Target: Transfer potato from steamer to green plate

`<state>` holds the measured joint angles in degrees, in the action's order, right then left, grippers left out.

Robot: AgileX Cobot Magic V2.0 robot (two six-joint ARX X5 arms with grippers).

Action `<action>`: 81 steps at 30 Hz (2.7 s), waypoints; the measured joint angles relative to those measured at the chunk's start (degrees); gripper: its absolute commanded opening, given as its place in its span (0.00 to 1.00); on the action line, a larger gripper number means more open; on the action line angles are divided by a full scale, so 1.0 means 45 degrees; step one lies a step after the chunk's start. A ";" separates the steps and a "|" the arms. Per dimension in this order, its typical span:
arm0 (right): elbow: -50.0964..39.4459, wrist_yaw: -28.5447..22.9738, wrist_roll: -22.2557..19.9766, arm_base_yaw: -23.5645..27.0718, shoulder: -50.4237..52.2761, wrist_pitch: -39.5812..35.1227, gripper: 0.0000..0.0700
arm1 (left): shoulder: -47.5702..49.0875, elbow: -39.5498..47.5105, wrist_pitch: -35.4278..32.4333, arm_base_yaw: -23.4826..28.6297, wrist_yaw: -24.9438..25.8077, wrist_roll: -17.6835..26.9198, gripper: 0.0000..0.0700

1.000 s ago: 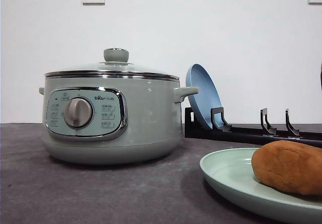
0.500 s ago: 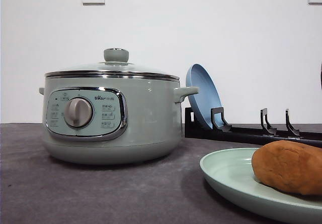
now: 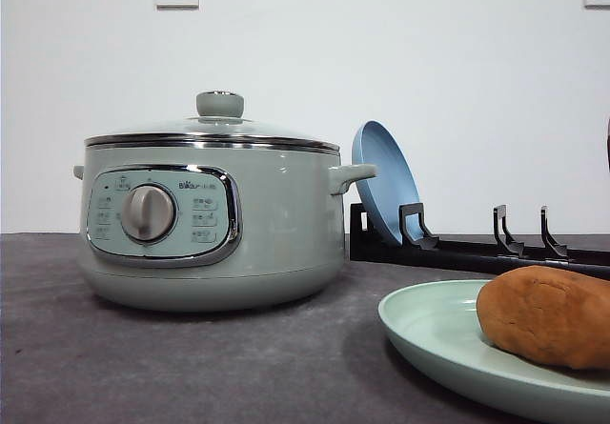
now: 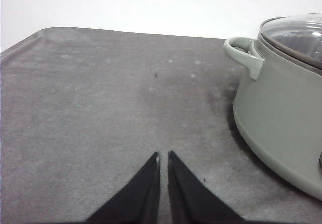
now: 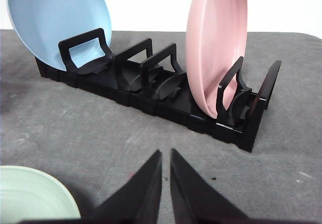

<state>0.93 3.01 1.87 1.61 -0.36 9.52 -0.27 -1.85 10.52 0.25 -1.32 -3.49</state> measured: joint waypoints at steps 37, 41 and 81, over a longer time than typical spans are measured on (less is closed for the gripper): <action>0.0000 -0.0003 0.0000 0.0000 0.0000 0.0000 0.03 | 0.0000 0.0000 0.0000 0.0000 0.0000 0.0000 0.03; 0.0000 0.0000 0.0000 0.0000 0.0000 -0.0005 0.03 | 0.0000 0.0000 0.0000 0.0000 0.0000 0.0000 0.03; 0.0000 0.0000 0.0000 0.0000 0.0000 -0.0005 0.03 | 0.0000 0.0000 0.0000 0.0000 0.0000 0.0000 0.03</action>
<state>0.93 3.01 1.87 1.61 -0.36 9.50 -0.27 -1.85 10.52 0.25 -1.32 -3.49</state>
